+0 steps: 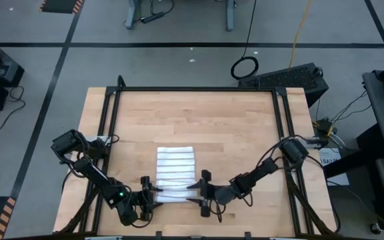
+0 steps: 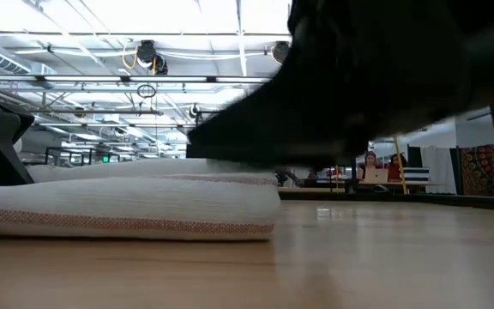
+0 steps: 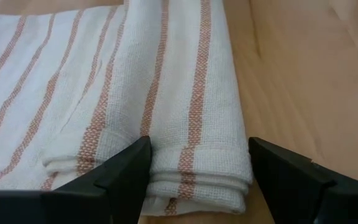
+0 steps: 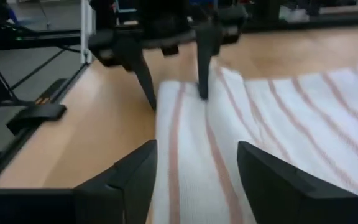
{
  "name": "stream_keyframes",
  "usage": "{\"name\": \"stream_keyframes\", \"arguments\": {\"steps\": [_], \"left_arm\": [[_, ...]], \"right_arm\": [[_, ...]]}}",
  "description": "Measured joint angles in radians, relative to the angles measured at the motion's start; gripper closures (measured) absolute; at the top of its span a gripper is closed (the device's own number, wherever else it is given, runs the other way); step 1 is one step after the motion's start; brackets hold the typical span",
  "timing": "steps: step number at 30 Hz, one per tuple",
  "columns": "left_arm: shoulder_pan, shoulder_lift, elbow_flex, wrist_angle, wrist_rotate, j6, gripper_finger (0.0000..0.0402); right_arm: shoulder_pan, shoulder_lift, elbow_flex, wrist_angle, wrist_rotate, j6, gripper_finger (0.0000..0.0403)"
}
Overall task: Roll towel
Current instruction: Roll the white towel
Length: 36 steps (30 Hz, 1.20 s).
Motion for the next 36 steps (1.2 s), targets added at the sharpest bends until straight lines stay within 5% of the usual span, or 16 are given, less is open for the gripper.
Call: {"name": "stream_keyframes", "arguments": {"steps": [9,19,36], "left_arm": [[-0.004,0.0,0.0,0.024,-0.004,0.028,0.013],[-0.068,-0.072,0.065,0.038,-0.127,0.311,0.013],[-0.062,-0.061,0.076,-0.133,-0.133,0.24,0.0057]], "right_arm": [[-0.046,0.1,0.002,0.045,-0.053,0.125,0.0244],[-0.052,0.105,0.003,0.036,-0.066,0.154,0.0247],[-0.056,0.107,0.002,0.031,-0.084,0.179,0.0247]]}}
